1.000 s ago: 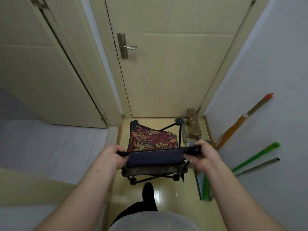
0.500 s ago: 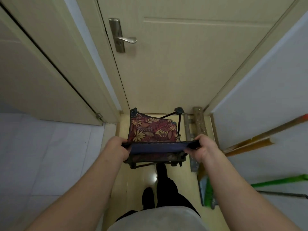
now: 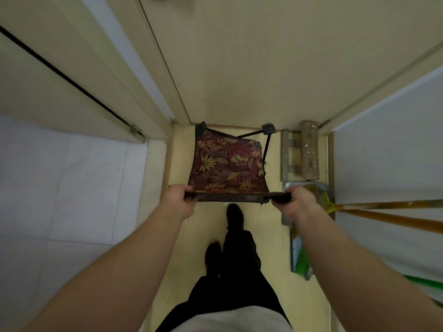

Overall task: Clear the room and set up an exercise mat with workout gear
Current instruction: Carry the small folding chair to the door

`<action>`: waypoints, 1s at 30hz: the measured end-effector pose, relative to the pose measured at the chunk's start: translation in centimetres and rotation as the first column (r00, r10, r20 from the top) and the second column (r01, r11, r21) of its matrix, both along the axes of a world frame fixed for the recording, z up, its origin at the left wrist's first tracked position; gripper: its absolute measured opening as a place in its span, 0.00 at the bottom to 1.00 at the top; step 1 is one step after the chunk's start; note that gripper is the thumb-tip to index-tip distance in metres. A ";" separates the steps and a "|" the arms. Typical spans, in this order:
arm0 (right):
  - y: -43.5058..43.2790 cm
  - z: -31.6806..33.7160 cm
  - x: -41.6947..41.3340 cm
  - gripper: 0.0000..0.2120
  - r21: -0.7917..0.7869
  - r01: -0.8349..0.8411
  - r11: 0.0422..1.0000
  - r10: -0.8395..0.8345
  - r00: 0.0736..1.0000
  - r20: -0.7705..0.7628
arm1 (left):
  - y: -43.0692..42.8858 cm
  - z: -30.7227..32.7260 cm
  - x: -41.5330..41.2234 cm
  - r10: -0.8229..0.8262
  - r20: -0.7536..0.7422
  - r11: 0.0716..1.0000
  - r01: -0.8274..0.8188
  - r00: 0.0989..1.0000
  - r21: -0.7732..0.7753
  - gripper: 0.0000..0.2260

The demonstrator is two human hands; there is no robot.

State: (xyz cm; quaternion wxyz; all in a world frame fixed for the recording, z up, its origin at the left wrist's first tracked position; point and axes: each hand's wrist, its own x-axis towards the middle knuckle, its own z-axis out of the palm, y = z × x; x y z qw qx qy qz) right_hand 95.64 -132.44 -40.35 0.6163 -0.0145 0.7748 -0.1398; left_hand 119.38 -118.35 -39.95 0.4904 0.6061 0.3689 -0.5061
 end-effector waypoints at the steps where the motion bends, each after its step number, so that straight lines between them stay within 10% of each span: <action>1: -0.1 -0.9 0.0 0.04 0.007 0.006 1.000 -0.006 1.000 0.002 | -0.2 -1.0 0.2 -0.014 -0.004 1.000 0.014 1.000 0.007 0.09; 20: 2.3 -11.9 -1.7 0.05 0.058 0.161 0.985 -0.164 0.985 0.048 | 1.3 -11.3 -0.4 -0.036 -0.039 0.995 0.039 0.999 0.091 0.08; 30: 4.0 -10.7 -2.8 0.13 0.060 -0.055 0.997 0.059 0.996 -0.070 | 2.1 -8.6 -0.6 -0.030 -0.012 0.987 0.032 0.999 0.158 0.08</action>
